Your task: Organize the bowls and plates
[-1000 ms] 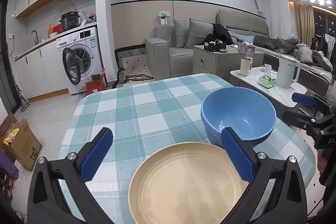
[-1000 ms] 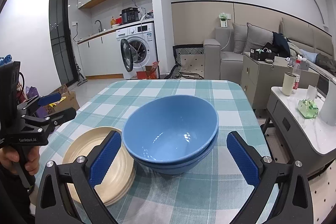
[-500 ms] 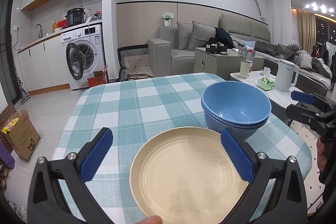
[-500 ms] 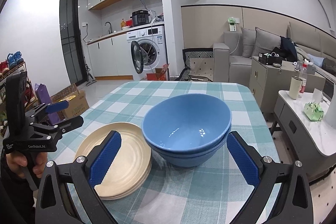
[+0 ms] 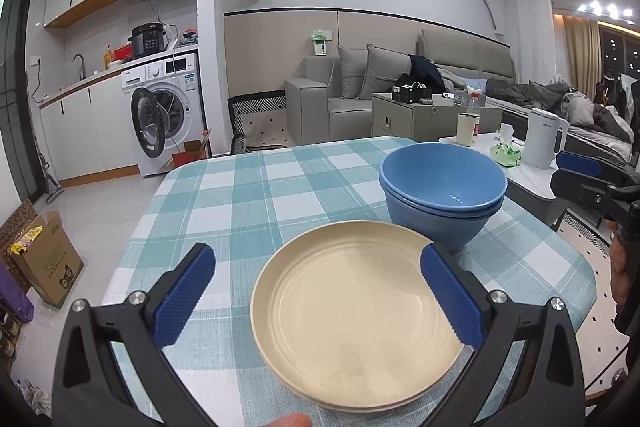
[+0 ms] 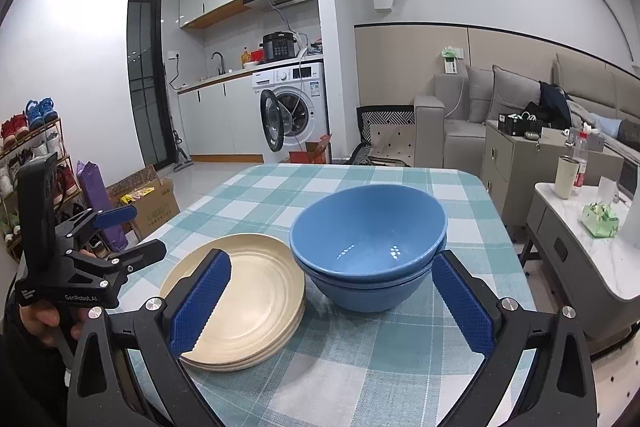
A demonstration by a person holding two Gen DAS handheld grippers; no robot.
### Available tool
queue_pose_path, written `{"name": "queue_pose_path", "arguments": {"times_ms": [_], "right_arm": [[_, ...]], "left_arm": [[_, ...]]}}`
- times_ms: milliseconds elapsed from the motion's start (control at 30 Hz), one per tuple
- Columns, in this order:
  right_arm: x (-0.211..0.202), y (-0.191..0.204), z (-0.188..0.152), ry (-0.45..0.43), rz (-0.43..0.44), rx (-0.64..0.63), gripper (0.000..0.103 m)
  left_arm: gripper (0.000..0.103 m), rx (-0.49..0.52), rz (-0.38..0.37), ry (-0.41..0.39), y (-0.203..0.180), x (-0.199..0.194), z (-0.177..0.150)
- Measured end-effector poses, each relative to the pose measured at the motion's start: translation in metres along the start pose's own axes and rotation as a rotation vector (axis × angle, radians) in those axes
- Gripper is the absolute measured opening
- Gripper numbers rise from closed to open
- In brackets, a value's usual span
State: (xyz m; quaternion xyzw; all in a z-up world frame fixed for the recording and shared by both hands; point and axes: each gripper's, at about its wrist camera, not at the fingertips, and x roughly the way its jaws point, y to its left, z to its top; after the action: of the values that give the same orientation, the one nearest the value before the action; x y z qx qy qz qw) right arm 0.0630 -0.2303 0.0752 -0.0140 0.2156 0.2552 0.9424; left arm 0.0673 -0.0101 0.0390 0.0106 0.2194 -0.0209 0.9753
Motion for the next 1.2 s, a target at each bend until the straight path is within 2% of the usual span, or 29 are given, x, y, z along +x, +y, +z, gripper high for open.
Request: {"name": "queue_pose_path", "arguments": {"times_ms": [167,333,567,1033,1200], "right_arm": [[-0.005,0.0,-0.004,-0.011,0.0,0.0,0.102],[-0.009,0.0,-0.012,-0.027,-0.003,0.017,0.102],[-0.014,0.01,-0.03,-0.044,-0.023,0.018,0.102],[-0.016,0.017,-0.051,-0.06,-0.012,0.021,0.102],[-0.018,0.024,-0.058,-0.063,-0.026,-0.021,0.102]], "left_arm": [[0.103,0.003,0.025,-0.028,0.0,-0.008,-0.009],[0.103,-0.017,-0.008,-0.036,-0.001,-0.014,-0.019],[0.103,-0.025,-0.008,-0.052,-0.004,-0.022,-0.029],[0.103,-0.019,-0.003,-0.048,-0.016,-0.028,-0.046],[0.103,-0.03,-0.008,-0.039,-0.016,-0.028,-0.052]]}}
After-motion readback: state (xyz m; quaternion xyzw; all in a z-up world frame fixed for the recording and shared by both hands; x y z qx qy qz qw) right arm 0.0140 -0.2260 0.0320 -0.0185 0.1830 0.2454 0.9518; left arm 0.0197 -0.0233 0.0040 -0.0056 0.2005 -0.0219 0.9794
